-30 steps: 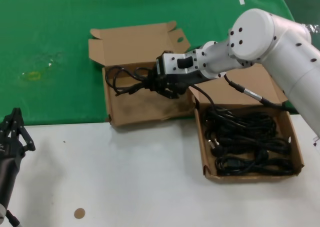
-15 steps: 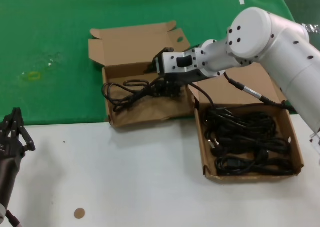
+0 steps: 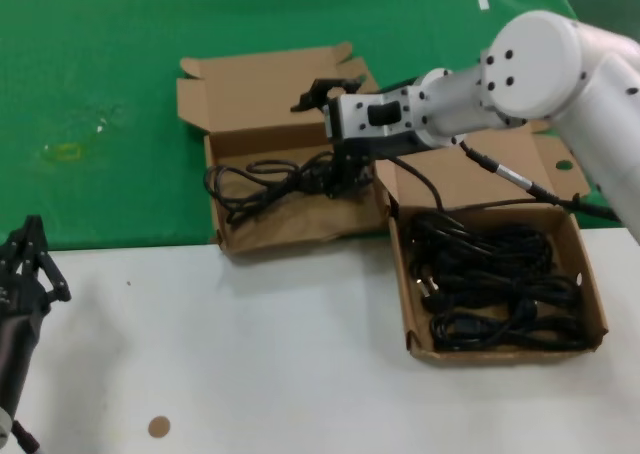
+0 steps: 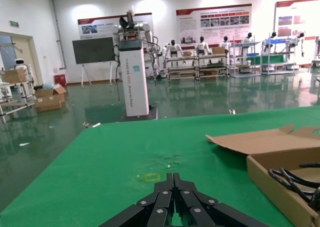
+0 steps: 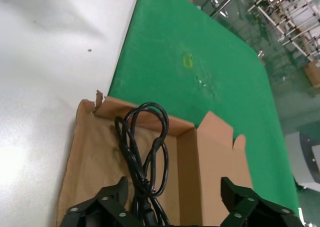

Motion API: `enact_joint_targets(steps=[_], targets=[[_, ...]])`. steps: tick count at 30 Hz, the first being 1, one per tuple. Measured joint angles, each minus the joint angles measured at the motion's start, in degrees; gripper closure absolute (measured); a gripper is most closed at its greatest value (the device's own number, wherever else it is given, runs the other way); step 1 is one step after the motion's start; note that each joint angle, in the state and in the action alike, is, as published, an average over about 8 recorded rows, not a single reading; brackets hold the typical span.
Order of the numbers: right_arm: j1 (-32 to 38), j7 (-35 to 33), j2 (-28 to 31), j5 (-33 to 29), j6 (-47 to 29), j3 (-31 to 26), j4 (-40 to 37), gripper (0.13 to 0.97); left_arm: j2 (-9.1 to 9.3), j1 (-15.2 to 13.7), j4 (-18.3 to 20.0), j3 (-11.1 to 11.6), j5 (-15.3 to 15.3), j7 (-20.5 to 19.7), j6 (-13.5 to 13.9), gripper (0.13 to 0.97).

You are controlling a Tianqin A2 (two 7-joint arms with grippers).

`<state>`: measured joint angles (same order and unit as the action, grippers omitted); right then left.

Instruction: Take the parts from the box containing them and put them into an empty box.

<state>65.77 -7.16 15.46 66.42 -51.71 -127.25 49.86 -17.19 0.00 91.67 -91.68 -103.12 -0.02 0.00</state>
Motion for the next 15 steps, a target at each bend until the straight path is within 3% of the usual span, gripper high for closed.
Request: enact_joint_targets(steps=[3,11,15], targets=[[-1.0,1.0,1.3,0.0,-0.2,0.4,3.2,0.548,0.0,0.0,0.0,0.0,0.0,0.0,0.0,0.945],[-1.8,1.7,2.2,-0.1,-0.2,0.7,5.6,0.341,0.0,0.0,0.0,0.0,0.0,0.0,0.0,0.943],[-2.4,1.8,2.2,0.3,0.3,1.1,6.0,0.289,0.0,0.0,0.0,0.0,0.0,0.0,0.0,0.942]])
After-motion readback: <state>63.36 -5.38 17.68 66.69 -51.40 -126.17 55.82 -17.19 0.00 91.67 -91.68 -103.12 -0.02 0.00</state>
